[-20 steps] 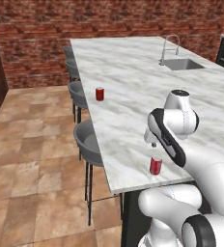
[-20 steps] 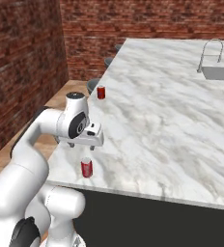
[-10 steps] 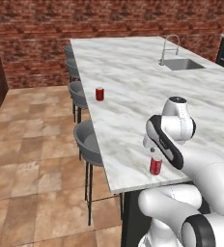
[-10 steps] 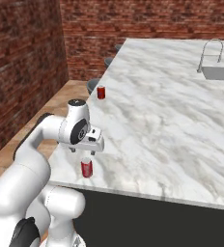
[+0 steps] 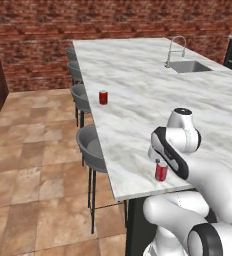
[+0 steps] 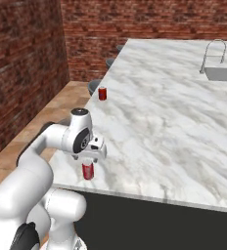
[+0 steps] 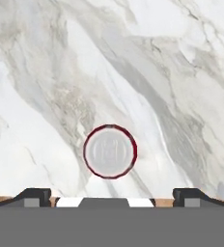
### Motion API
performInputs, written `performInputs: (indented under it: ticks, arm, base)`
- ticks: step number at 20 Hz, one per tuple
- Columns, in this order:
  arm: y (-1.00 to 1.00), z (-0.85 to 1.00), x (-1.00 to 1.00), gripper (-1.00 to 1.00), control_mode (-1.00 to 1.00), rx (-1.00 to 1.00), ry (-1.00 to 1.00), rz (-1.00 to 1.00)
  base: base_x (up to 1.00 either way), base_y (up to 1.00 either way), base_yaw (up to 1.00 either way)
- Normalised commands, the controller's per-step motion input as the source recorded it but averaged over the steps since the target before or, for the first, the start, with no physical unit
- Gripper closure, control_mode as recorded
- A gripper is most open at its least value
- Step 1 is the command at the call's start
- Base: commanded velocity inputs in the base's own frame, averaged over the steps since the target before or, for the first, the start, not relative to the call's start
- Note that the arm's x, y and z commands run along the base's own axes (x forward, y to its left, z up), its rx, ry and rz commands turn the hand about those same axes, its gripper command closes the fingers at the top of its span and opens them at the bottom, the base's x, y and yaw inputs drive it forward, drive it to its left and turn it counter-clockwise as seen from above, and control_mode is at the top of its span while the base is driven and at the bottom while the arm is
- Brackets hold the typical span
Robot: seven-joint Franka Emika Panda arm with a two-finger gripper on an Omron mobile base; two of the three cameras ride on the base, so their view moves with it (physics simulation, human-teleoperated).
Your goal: Four empty soda cans are scattered around the kitchen. Gather all the cans and cluster them next to the stove for recycling.
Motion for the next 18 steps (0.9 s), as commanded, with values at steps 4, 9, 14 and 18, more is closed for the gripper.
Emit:
performInputs:
  ticks: [4,9,14,18]
  arm:
    - [0.00,-0.24,0.08,-1.00,-1.00,0.00,0.00,0.00]
    - [0.00,-0.29,0.06,-1.00,-1.00,0.00,0.00,0.00]
    - [0.00,-0.22,0.16,-1.00,-1.00,0.00,0.00,0.00]
    - [0.00,-0.19,0.17,-1.00,-1.00,0.00,0.00,0.00]
  base:
    - [0.00,0.00,0.00]
    - [0.00,0.00,0.00]
    - [0.00,0.00,0.00]
    - [0.00,0.00,0.00]
